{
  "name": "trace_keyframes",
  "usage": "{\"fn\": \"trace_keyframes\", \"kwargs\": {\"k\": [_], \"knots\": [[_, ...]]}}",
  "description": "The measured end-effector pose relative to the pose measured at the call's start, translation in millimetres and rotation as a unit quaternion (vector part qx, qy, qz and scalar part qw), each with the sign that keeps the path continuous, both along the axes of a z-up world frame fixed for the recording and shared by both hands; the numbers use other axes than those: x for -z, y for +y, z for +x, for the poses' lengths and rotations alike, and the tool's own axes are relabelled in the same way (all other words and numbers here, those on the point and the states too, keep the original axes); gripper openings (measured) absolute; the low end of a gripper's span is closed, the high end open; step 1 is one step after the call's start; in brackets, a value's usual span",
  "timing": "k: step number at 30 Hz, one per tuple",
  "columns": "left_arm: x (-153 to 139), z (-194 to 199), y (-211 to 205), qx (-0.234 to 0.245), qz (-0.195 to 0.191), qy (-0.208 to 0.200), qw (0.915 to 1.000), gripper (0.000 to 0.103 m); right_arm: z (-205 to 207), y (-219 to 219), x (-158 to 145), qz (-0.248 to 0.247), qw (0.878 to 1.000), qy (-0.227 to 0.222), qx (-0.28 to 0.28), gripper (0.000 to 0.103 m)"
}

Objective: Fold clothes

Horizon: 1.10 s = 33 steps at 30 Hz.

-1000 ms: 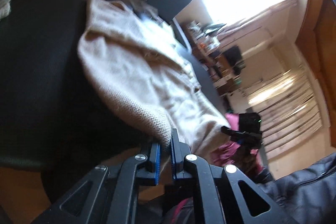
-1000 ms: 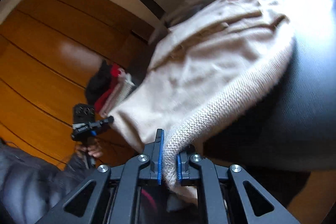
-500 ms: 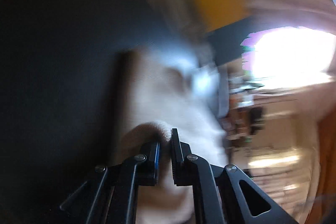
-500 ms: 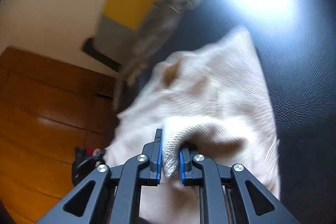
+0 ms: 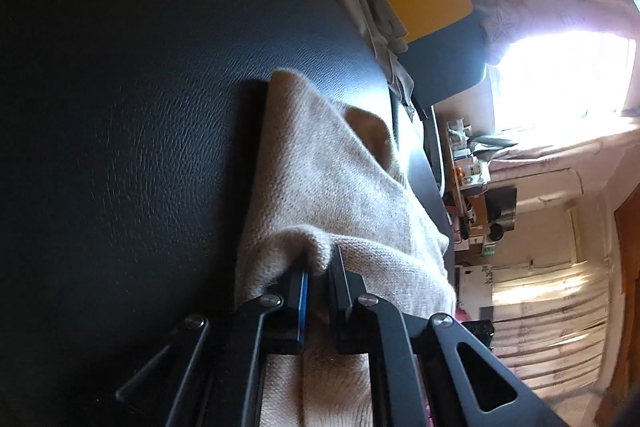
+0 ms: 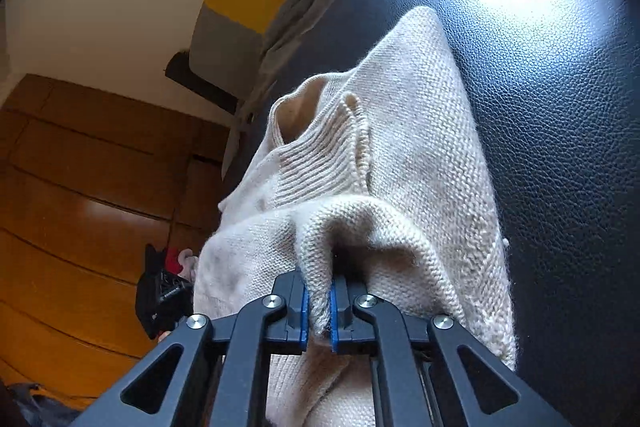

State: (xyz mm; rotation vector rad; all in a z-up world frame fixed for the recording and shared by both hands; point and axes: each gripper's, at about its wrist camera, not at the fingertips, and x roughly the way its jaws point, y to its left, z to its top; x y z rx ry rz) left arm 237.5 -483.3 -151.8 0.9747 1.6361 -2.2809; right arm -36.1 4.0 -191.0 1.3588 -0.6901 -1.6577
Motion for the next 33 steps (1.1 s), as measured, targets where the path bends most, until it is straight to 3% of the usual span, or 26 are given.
{"fn": "trace_keyframes", "kwargs": {"k": [2, 4, 5, 6, 9, 13, 19, 22, 23, 24, 26, 27, 30, 33], "knots": [[-11, 9, 5, -0.002, -0.019, 0.002, 0.9998, 0.027, 3, -2, -9, 0.0, 1.0, 0.002, 0.005, 0.013], [-30, 23, 9, -0.005, -0.053, 0.007, 0.9986, 0.032, 9, -5, -23, 0.0, 1.0, 0.012, 0.007, 0.039], [-36, 33, 12, -0.006, -0.058, 0.017, 0.9982, 0.036, 12, -5, -30, -0.003, 1.0, 0.018, 0.009, 0.064], [-41, 44, 16, -0.007, -0.06, 0.03, 0.9977, 0.039, 18, -4, -38, -0.013, 1.0, 0.027, 0.009, 0.076], [-39, 65, 27, -0.001, -0.05, 0.046, 0.9977, 0.049, 37, -4, -55, -0.029, 0.998, 0.05, 0.0, 0.076], [-22, 65, 41, 0.008, -0.033, 0.048, 0.9983, 0.05, 43, -2, -45, -0.022, 0.999, 0.036, -0.006, 0.076], [-23, 39, 64, 0.082, -0.091, 0.01, 0.9924, 0.05, 47, 14, -28, -0.025, 0.999, 0.021, -0.008, 0.076], [-25, 25, 75, 0.119, -0.122, -0.01, 0.9853, 0.044, 46, 12, -29, -0.007, 0.999, 0.038, -0.021, 0.074], [-25, 21, 79, 0.132, -0.132, -0.016, 0.9823, 0.034, 46, 9, -30, 0.003, 0.998, 0.048, -0.028, 0.066], [-26, 17, 83, 0.147, -0.14, -0.023, 0.979, 0.021, 46, 4, -30, 0.017, 0.997, 0.057, -0.038, 0.048], [-27, 11, 91, 0.178, -0.152, -0.038, 0.9714, 0.01, 48, -10, -27, 0.063, 0.993, 0.068, -0.074, 0.02], [-27, 12, 92, 0.184, -0.152, -0.04, 0.9703, 0.006, 49, -14, -24, 0.076, 0.991, 0.069, -0.087, 0.014], [-32, 15, 88, 0.188, -0.12, -0.007, 0.9747, 0.004, 46, -17, -27, 0.081, 0.989, 0.072, -0.1, 0.013], [-42, 14, 81, 0.187, -0.077, 0.05, 0.978, 0.004, 43, -13, -46, 0.048, 0.989, 0.083, -0.109, 0.012]]}}
